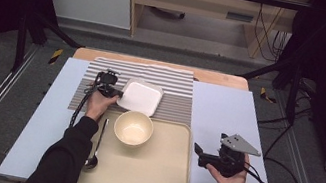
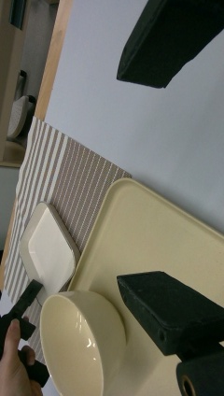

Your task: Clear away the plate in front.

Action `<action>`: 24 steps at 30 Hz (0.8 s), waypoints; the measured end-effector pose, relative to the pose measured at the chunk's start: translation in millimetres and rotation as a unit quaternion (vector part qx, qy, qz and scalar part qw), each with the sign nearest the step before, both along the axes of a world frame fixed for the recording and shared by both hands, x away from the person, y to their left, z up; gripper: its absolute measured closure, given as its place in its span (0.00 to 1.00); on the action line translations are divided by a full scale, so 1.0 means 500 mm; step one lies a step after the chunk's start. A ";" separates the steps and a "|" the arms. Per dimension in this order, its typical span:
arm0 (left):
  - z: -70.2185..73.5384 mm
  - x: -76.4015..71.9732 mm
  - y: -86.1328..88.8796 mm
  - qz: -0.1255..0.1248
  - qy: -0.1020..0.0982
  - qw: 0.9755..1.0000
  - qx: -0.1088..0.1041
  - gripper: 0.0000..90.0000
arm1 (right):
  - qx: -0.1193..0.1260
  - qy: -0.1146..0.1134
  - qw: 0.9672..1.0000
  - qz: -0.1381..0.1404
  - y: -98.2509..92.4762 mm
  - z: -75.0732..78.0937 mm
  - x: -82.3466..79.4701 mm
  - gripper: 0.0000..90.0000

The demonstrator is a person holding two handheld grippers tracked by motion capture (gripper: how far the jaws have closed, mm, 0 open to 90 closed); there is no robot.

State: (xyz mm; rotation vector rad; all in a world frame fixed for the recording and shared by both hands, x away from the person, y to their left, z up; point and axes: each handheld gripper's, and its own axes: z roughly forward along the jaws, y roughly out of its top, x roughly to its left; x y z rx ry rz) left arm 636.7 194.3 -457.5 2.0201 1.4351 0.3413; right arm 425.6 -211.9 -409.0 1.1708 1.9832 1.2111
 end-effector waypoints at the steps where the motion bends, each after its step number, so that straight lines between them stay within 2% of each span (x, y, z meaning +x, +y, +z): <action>1: 0.004 -0.002 0.000 0.002 -0.003 1.000 -0.003 0.94 | 0.000 0.000 1.000 0.000 0.000 0.000 0.000 0.05; 3: 0.012 -0.004 0.000 0.003 -0.010 1.000 -0.008 0.95 | 0.000 0.000 1.000 0.000 0.000 0.000 0.000 0.05; 9: 0.028 -0.010 0.003 0.013 -0.032 0.999 -0.003 0.97 | 0.000 -0.001 1.000 0.000 0.000 0.000 0.000 0.05; 10: 0.034 -0.011 0.008 0.021 -0.040 0.999 -0.007 0.97 | 0.000 -0.001 1.000 0.000 -0.001 0.000 0.000 0.05; 12: 0.039 -0.012 0.015 0.023 -0.045 0.999 -0.013 0.98 | 0.000 -0.001 1.000 0.000 -0.001 0.001 0.000 0.05; 18: 0.059 -0.020 0.025 0.029 -0.079 0.996 0.004 0.99 | -0.002 0.000 1.000 0.000 0.000 0.000 0.001 0.05; 24: 0.081 -0.029 0.036 0.039 -0.103 0.994 -0.014 0.99 | -0.001 0.000 1.000 -0.001 0.000 0.000 0.001 0.05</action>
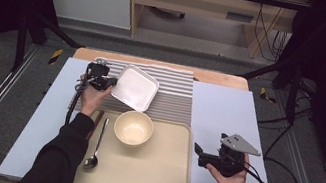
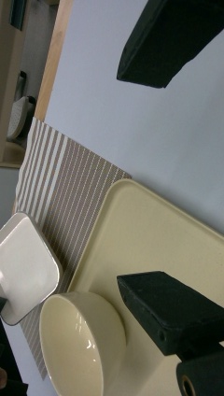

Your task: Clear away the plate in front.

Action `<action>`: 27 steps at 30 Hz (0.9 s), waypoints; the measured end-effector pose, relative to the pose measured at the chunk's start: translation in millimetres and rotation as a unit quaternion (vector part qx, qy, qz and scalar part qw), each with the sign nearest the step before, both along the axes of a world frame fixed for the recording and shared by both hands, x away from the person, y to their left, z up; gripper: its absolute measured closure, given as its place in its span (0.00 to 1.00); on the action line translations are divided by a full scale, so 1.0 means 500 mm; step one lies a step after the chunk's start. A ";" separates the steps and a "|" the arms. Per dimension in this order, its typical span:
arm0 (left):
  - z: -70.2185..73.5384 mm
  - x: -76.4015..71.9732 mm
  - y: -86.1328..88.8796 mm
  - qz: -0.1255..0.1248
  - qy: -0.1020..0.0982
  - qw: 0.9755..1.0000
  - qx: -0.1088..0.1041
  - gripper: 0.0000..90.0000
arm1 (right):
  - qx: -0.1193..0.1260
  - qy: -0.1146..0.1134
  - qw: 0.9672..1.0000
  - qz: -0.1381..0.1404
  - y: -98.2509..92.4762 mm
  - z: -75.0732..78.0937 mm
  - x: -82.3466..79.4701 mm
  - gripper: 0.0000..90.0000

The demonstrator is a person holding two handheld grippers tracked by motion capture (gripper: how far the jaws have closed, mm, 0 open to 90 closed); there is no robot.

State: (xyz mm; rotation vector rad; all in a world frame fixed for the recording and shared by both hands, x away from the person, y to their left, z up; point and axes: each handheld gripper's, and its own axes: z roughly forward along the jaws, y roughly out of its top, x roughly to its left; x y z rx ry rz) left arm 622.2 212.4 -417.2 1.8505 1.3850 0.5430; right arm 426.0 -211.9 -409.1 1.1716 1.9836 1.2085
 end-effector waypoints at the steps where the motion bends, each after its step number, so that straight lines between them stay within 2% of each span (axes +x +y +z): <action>1: 0.003 -0.002 0.002 0.002 -0.004 1.000 -0.004 0.99 | 0.001 0.000 1.000 0.000 0.000 0.000 0.000 0.05; 11: 0.043 -0.025 0.017 0.006 -0.036 0.999 -0.033 0.99 | 0.001 0.000 1.000 -0.001 -0.001 0.001 -0.001 0.05; 16: 0.066 -0.042 0.019 0.001 -0.053 0.998 -0.040 0.99 | -0.001 -0.002 1.000 -0.001 -0.001 0.001 0.000 0.05; 27: 0.119 -0.089 0.021 -0.024 -0.088 0.994 -0.059 0.99 | 0.001 -0.002 1.000 -0.001 -0.002 0.003 -0.002 0.05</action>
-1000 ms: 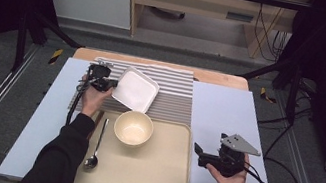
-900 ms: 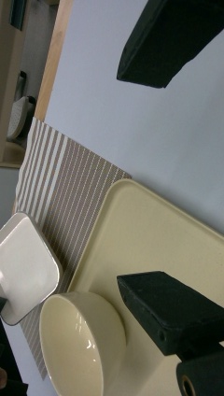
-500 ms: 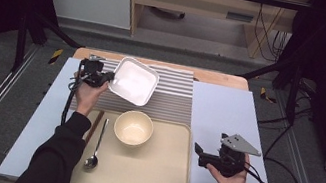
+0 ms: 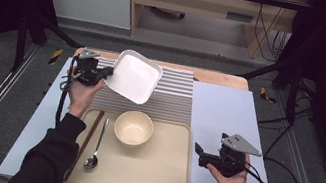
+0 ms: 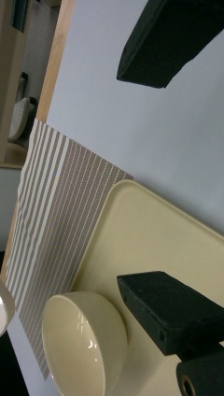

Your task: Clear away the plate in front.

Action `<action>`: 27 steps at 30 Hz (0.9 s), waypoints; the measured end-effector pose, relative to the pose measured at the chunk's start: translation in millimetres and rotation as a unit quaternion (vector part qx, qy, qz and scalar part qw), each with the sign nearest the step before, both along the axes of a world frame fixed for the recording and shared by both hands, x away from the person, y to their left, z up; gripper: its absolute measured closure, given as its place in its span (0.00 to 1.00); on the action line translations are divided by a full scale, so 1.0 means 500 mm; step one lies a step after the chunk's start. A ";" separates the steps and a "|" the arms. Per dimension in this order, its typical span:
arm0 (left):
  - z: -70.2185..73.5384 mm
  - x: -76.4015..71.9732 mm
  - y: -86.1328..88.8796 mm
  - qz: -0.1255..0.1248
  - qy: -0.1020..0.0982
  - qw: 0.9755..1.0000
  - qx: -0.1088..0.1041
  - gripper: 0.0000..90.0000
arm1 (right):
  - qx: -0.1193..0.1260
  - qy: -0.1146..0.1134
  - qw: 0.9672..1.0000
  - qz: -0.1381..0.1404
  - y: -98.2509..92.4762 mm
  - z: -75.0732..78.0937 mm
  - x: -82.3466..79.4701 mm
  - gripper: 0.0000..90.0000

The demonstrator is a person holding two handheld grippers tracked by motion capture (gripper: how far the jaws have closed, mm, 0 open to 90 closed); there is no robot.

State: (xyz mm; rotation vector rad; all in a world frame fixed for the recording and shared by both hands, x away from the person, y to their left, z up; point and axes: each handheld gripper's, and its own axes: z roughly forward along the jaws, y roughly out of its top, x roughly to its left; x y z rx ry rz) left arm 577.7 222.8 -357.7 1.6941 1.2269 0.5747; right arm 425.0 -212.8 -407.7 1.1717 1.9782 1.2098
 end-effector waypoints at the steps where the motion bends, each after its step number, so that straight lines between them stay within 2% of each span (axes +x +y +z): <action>1: 0.004 -0.005 -0.001 -0.003 -0.003 1.000 0.001 0.99 | 0.000 0.000 1.000 0.000 0.000 0.000 0.000 0.05; 12: 0.048 -0.071 -0.014 -0.039 -0.040 0.998 -0.003 0.99 | 0.000 -0.002 1.000 -0.001 0.000 0.000 -0.001 0.05; 27: 0.064 -0.168 -0.018 -0.078 -0.069 0.995 -0.005 0.99 | 0.003 -0.004 1.000 -0.002 0.000 0.004 -0.004 0.05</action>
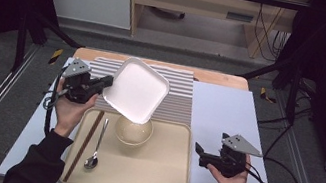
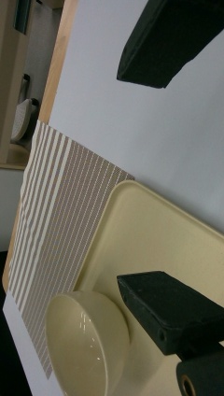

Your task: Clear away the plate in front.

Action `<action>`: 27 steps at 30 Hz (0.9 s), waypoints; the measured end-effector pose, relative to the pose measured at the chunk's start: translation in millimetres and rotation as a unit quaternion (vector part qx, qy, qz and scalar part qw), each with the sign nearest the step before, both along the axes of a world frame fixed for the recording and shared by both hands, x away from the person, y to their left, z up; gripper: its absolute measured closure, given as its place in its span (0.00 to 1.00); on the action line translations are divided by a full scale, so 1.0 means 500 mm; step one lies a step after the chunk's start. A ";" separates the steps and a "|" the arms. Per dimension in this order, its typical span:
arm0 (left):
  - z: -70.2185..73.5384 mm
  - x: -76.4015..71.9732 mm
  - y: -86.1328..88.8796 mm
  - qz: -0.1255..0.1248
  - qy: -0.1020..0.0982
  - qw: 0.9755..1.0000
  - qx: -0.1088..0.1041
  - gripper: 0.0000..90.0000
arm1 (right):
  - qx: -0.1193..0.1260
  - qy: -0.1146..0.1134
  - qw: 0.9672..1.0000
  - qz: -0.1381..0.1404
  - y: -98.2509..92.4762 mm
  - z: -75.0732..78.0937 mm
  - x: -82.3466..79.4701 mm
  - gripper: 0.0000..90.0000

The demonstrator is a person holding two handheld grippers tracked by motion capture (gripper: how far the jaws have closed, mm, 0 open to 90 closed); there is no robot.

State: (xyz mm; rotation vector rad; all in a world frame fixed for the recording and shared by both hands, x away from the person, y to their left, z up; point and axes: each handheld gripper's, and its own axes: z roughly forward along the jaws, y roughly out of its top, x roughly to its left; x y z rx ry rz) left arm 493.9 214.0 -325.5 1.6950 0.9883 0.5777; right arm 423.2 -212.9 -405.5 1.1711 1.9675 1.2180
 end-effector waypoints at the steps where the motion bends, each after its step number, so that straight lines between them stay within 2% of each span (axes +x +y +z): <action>1: 0.000 -0.006 0.000 -0.003 -0.002 1.000 0.000 0.99 | 0.000 0.000 1.000 0.000 0.000 0.000 0.000 0.05; 5: -0.001 -0.031 -0.003 -0.012 -0.010 1.000 0.003 0.99 | 0.000 -0.001 1.000 0.000 0.000 0.002 -0.001 0.05; 18: -0.013 -0.088 -0.022 -0.047 -0.014 0.999 0.012 0.99 | 0.001 -0.003 1.000 -0.002 -0.002 0.004 -0.003 0.05; 27: -0.024 -0.125 -0.028 -0.067 0.000 0.998 0.010 0.99 | 0.002 -0.006 1.000 -0.003 -0.006 0.007 -0.005 0.05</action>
